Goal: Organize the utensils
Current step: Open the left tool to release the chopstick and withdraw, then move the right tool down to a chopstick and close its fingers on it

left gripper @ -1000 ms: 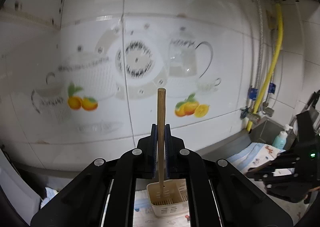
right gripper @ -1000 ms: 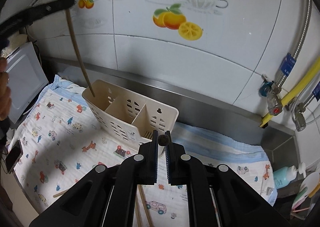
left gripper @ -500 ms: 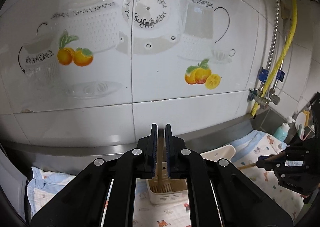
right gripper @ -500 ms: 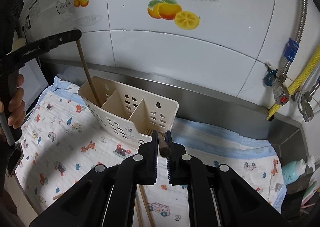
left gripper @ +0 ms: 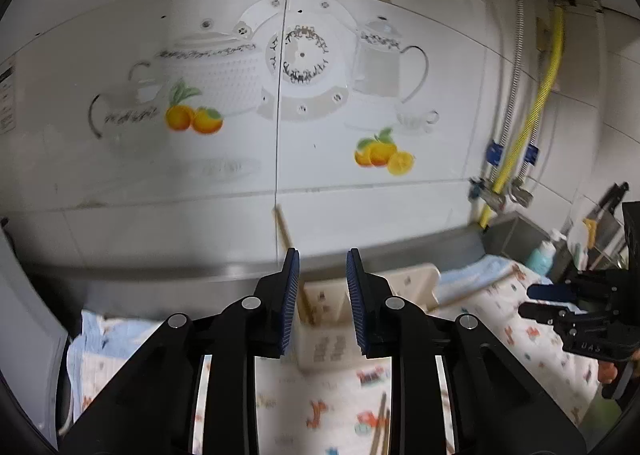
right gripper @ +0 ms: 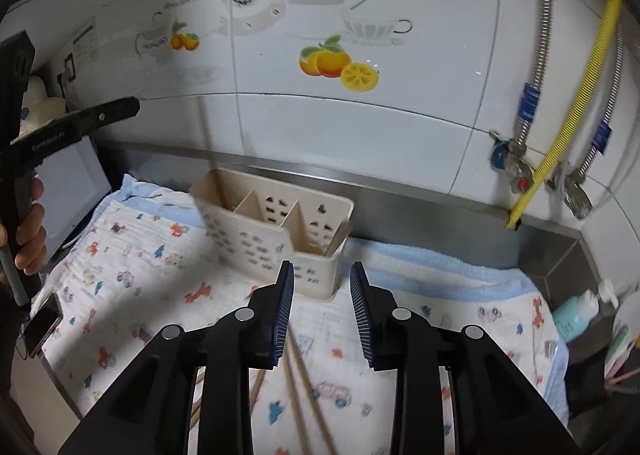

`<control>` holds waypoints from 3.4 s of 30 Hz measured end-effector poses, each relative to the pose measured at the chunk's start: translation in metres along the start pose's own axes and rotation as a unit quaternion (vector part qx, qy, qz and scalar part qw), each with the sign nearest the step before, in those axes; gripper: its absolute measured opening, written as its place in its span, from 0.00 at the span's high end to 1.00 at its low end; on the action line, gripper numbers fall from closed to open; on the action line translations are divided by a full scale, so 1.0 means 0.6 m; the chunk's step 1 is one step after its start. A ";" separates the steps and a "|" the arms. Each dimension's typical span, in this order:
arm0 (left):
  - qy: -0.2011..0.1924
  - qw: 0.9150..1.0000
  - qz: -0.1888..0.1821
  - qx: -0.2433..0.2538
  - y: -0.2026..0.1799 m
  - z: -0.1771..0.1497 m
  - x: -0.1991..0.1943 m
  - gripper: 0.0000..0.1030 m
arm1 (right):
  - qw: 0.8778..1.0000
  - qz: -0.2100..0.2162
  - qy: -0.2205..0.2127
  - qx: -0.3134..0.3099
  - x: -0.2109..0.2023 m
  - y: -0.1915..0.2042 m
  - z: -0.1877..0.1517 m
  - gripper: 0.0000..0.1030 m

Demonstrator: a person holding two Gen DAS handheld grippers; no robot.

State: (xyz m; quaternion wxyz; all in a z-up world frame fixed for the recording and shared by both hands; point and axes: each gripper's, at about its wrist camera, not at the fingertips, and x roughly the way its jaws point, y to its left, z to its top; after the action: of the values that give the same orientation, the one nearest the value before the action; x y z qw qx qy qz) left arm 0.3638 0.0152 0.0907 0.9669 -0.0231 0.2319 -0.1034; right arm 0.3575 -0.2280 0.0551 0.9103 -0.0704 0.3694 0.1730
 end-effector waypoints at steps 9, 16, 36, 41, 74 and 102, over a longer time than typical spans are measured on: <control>0.017 1.000 -0.014 -0.007 -0.009 -0.114 -0.088 0.73 | 0.999 0.014 -0.022 0.018 -0.060 0.046 -0.104 0.65; 0.041 0.999 -0.012 0.017 -0.027 -0.203 -0.136 0.73 | 0.999 -0.006 -0.046 0.012 -0.100 0.077 -0.174 0.64; 0.135 0.991 -0.011 0.001 -0.013 -0.394 -0.126 0.73 | 0.999 -0.025 -0.001 0.029 -0.065 0.045 -0.343 0.65; 0.152 0.988 -0.010 -0.004 -0.008 -0.410 -0.108 0.73 | 0.999 -0.023 0.010 0.033 -0.039 0.022 -0.352 0.71; 0.214 0.975 -0.037 0.034 -0.033 -0.452 -0.027 0.75 | 0.997 0.019 0.065 0.026 0.073 -0.050 -0.350 0.81; 0.219 0.974 -0.032 0.042 -0.037 -0.455 -0.015 0.86 | 0.997 0.018 0.079 -0.004 0.093 -0.044 -0.352 0.90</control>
State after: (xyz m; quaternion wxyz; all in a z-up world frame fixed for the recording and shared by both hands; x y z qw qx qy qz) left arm 0.2279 -0.0038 -0.1463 0.8891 0.0334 0.4323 -0.1466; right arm 0.2673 -0.2919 -0.1351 0.8749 -0.0808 0.4406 0.1843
